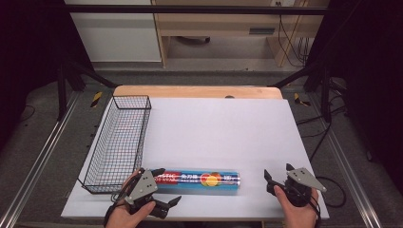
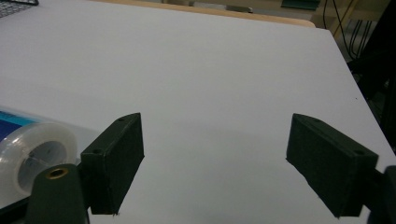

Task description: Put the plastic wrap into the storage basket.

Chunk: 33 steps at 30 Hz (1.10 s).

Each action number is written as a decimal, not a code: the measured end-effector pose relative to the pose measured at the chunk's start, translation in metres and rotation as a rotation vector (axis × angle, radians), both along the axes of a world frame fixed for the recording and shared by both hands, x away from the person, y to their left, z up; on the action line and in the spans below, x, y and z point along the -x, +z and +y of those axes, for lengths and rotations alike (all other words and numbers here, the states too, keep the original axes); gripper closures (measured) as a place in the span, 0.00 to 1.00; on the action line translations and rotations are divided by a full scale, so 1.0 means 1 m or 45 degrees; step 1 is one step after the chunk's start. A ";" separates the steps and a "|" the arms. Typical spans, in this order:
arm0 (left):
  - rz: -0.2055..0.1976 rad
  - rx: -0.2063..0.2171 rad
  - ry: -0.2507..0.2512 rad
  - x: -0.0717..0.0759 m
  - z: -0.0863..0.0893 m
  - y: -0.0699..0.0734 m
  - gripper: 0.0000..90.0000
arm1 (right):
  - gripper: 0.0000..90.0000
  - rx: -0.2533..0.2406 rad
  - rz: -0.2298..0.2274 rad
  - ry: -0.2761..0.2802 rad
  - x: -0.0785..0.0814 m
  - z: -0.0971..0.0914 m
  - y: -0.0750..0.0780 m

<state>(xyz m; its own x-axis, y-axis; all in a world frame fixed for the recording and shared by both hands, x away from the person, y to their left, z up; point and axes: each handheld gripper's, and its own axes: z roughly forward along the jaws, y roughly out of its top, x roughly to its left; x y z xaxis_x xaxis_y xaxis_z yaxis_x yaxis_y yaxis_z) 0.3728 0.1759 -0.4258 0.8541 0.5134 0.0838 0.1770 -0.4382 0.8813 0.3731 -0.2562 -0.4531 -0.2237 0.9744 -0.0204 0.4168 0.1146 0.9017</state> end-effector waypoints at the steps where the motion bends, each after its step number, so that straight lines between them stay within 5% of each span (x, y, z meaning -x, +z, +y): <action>1: 0.003 -0.004 -0.015 -0.002 -0.001 0.002 0.03 | 0.19 -0.001 -0.003 -0.016 0.000 -0.001 0.000; 10: 0.049 -0.116 -0.138 -0.027 -0.021 0.026 0.03 | 0.15 -0.046 -0.010 -0.044 0.003 -0.007 0.000; 19: 0.061 -0.351 -0.286 -0.040 -0.048 0.046 0.04 | 0.11 -0.044 -0.010 -0.031 0.001 -0.004 0.000; 24: 0.054 -0.486 -0.360 -0.048 -0.059 0.045 0.06 | 0.11 -0.057 0.004 -0.021 0.001 -0.004 -0.001; 33: 0.113 -0.627 -0.415 -0.062 -0.074 0.039 0.06 | 0.11 -0.074 0.018 -0.007 -0.001 -0.004 -0.003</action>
